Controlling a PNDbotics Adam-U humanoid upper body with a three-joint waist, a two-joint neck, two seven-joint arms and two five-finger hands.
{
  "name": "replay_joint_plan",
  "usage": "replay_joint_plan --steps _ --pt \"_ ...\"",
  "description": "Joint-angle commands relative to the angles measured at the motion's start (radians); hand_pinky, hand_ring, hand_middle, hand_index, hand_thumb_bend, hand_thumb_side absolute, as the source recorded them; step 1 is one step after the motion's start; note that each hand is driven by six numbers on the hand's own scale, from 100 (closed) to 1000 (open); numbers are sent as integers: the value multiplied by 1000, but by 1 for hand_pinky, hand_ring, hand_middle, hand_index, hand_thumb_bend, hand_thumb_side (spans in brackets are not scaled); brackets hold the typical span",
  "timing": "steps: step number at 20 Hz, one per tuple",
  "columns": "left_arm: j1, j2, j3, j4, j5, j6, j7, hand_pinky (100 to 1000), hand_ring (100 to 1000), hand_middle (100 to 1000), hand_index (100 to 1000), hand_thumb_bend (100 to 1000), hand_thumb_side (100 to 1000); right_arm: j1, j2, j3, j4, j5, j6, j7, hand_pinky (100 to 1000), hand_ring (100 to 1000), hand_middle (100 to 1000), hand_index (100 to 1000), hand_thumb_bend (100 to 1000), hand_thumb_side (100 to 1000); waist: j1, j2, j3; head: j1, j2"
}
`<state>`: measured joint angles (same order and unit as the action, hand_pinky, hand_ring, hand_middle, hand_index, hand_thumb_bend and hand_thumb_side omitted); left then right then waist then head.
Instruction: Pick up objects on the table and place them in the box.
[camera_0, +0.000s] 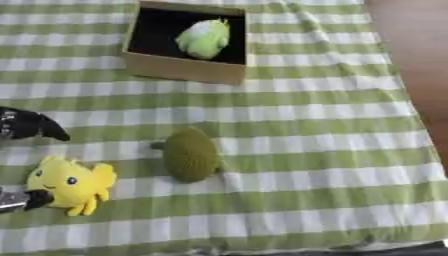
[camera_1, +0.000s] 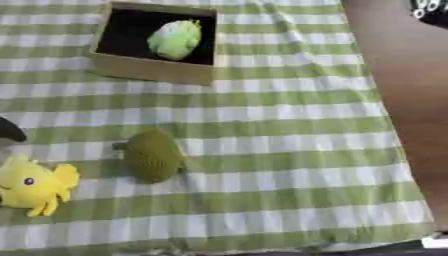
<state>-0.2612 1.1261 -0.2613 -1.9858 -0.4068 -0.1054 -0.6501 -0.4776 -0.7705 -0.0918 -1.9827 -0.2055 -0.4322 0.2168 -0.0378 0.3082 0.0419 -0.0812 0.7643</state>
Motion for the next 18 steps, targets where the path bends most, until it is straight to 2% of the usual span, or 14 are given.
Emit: replay_joint_plan --steps 1,4,8,14,18 --pt "-8 28 -2 -14 -22 12 -23 944 923 856 933 512 575 -9 -24 -15 -17 -14 10 -3 939 902 695 893 100 100 16 -30 -3 0 -3" --pt "-24 14 -12 -14 -45 34 -14 938 921 855 935 510 428 -7 -18 -18 -17 -17 16 -1 941 900 692 893 100 100 16 -29 -6 3 -4" --pt "-52 -14 -31 -14 -59 63 8 929 920 853 934 460 325 -5 -11 -19 -17 -20 23 5 943 899 689 892 100 100 16 -28 -9 7 -5" --pt "-84 -43 -82 20 -84 75 -54 933 929 857 934 470 359 -5 2 -23 -17 -26 33 10 946 898 686 893 100 100 15 -25 -18 16 -7" --pt "-80 -29 -87 37 -89 64 -86 939 934 859 934 476 301 -1 0 -23 -17 -24 37 16 947 898 685 893 100 100 14 -23 -19 14 -5"
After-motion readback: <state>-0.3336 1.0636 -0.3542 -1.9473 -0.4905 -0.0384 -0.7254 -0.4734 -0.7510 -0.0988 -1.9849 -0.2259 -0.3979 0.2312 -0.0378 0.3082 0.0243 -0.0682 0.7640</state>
